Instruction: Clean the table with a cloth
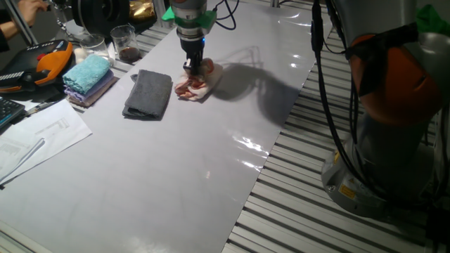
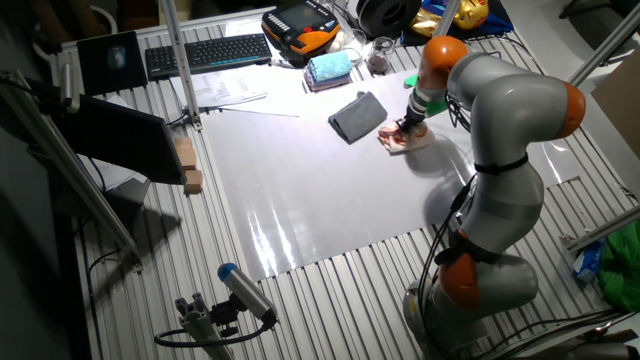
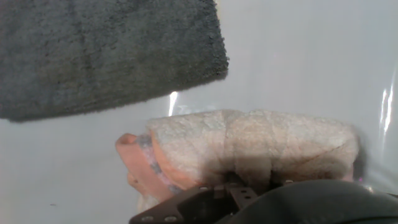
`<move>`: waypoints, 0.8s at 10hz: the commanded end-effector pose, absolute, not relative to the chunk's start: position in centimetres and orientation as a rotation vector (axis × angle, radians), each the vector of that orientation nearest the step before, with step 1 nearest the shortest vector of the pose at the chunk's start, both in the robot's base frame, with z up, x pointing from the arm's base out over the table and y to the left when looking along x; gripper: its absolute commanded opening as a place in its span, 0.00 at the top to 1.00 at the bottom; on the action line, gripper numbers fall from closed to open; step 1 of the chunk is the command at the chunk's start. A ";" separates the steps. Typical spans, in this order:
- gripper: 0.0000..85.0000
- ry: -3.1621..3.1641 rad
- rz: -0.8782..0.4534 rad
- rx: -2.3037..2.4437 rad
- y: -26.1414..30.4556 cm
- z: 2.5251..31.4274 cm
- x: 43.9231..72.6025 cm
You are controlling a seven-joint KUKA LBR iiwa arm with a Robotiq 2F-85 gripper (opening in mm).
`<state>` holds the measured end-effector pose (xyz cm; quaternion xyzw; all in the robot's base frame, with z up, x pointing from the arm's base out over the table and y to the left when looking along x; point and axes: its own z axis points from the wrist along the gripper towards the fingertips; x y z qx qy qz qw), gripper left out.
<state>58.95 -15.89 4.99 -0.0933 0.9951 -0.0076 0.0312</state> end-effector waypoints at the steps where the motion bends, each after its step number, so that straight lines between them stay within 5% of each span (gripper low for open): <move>1: 1.00 3.065 -0.023 -0.296 -16.1 5.1 58.8; 8: 1.00 3.071 -0.011 -0.306 -17.3 5.1 56.5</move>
